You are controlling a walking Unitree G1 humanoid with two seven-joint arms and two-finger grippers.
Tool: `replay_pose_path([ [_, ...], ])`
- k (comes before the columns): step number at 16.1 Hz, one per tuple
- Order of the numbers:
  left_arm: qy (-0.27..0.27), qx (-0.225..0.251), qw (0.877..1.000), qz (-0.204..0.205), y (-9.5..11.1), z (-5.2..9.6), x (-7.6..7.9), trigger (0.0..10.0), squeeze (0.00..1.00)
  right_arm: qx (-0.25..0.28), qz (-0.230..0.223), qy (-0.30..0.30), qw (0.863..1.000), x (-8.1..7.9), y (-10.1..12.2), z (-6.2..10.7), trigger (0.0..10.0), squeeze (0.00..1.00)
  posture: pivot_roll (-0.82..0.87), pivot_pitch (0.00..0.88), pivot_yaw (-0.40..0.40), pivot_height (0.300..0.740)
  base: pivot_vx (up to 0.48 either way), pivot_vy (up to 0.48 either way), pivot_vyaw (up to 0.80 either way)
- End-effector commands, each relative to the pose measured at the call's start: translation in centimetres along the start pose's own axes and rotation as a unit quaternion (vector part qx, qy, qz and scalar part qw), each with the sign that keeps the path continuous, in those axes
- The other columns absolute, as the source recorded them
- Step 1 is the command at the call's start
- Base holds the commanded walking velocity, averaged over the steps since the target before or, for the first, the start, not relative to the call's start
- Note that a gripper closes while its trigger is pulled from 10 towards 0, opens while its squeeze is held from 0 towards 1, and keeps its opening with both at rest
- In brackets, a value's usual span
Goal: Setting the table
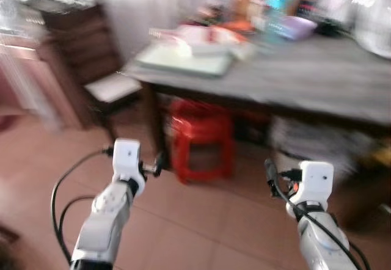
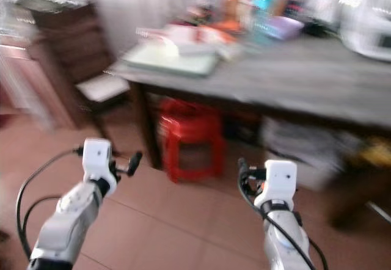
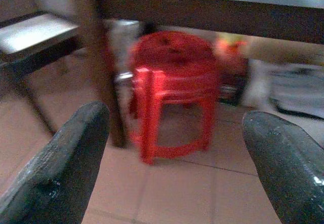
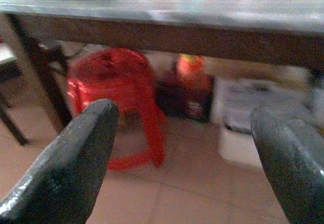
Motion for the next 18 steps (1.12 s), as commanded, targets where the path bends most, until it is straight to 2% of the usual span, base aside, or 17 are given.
replay_pose_path([
  [1, -0.019, 0.009, 1.000, -0.013, 0.4, 0.2, 0.3, 10.0, 0.00, 0.004, -0.003, 0.003, 1.000, -0.4, 0.3, -0.1, 10.0, 0.00, 0.00, 0.001, 0.054, 0.740, 0.000, 0.000, 0.00],
  [3, -0.032, 0.017, 0.999, 0.003, 0.6, 0.2, 0.6, 10.0, 0.00, 0.003, -0.003, 0.002, 1.000, -0.4, 0.2, -0.1, 10.0, 0.00, 0.00, 0.001, 0.054, 0.740, 0.000, 0.000, 0.00],
  [6, -0.050, 0.033, 0.998, 0.003, 1.5, 0.3, 1.3, 10.0, 0.00, 0.007, -0.002, -0.003, 1.000, -0.2, 0.4, 0.0, 10.0, 0.00, 0.00, 0.009, 0.054, 0.740, 0.000, 0.000, 0.00],
  [8, -0.058, 0.109, 0.992, 0.000, 4.6, 0.4, 2.0, 10.0, 0.00, 0.052, 0.000, -0.023, 0.998, 0.7, 2.6, 0.5, 10.0, 0.00, -0.01, 0.011, 0.050, 0.740, 0.000, 0.000, 0.00],
  [9, -0.055, 0.114, 0.992, 0.008, 4.9, 0.5, 2.0, 10.0, 0.00, 0.057, -0.003, -0.025, 0.998, 0.8, 2.9, 0.5, 10.0, 0.00, -0.01, 0.013, 0.048, 0.740, 0.000, 0.000, 0.00],
  [11, -0.040, 0.141, 0.989, -0.011, 5.6, 0.8, 1.8, 10.0, 0.00, 0.072, -0.004, -0.034, 0.997, 1.4, 3.8, 1.0, 10.0, 0.00, 0.00, 0.007, 0.049, 0.740, 0.000, 0.000, 0.00],
  [13, -0.025, 0.166, 0.986, -0.002, 5.2, 1.4, 1.1, 10.0, 0.00, 0.077, 0.019, -0.037, 0.996, 1.8, 4.3, 1.3, 10.0, 0.00, 0.00, 0.008, 0.053, 0.740, 0.000, 0.000, 0.00],
  [14, 0.004, 0.174, 0.984, -0.025, 4.0, 1.9, -0.3, 10.0, 0.00, 0.100, -0.002, -0.037, 0.994, 1.8, 4.3, 1.6, 10.0, 0.00, -0.02, 0.007, 0.057, 0.740, 0.000, 0.000, 0.00],
  [15, 0.016, 0.169, 0.985, -0.031, 3.3, 2.1, -0.8, 10.0, 0.00, 0.106, -0.001, -0.042, 0.993, 1.9, 4.1, 1.7, 10.0, 0.00, -0.01, 0.006, 0.053, 0.740, 0.000, 0.000, 0.00],
  [16, 0.020, 0.161, 0.986, -0.032, 2.7, 2.2, -1.1, 10.0, 0.00, 0.103, 0.000, -0.040, 0.994, 1.8, 3.8, 1.7, 10.0, 0.00, -0.01, 0.005, 0.052, 0.740, 0.000, 0.000, 0.00],
  [18, 0.017, 0.168, 0.985, -0.036, 2.7, 2.1, -1.3, 10.0, 0.00, 0.106, -0.002, -0.020, 0.994, 0.9, 3.6, 1.9, 10.0, 0.00, 0.00, 0.000, 0.043, 0.740, 0.000, 0.000, 0.00],
])
Point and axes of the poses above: a point about 5 cm out from each wrist's last joint towards the gripper, its own z axis pointing back from the gripper into the wrist, its own y axis along the axis of the wrist's last joint, x = y × z, the point moved 4 cm from there along -z, pointing out of the wrist towards the gripper, and after that the axes turned 10 degrees about z, right-handed, at the moved point
